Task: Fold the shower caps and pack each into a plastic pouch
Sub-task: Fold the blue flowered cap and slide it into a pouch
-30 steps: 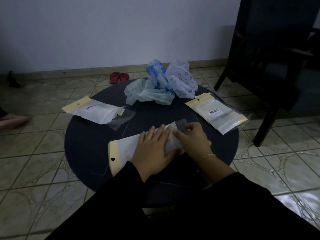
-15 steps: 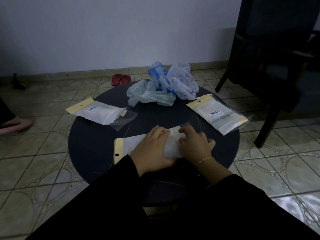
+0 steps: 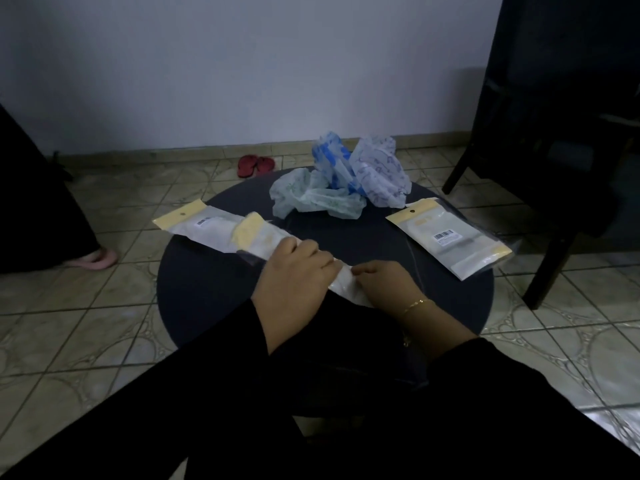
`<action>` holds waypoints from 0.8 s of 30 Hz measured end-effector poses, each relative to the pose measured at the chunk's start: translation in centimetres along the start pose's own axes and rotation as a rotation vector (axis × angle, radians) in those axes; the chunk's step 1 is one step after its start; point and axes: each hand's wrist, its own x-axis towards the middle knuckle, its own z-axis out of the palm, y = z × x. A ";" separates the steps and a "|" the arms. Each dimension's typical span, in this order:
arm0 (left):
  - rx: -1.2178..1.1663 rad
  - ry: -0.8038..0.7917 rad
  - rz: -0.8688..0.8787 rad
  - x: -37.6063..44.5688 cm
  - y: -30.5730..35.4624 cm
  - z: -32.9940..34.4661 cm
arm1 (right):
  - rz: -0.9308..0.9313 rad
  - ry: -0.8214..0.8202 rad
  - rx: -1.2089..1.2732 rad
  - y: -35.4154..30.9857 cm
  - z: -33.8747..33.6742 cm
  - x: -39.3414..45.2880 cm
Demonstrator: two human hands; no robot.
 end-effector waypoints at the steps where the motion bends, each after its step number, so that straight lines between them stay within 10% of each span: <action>1: 0.017 0.000 -0.017 -0.1 -0.8 -0.3 | -0.021 -0.015 0.039 -0.5 0.4 0.2; 7: 0.025 -0.016 -0.170 -0.9 -6.1 -0.1 | -0.087 -0.015 -0.047 -3.1 2.1 2.2; 15: -0.041 -0.006 -0.251 -0.3 -12.9 4.8 | -0.306 0.524 -0.455 -5.2 2.6 6.4; 24: -0.371 -0.093 -0.395 0.6 -17.8 10.5 | -0.343 0.387 -0.665 -6.9 3.1 11.9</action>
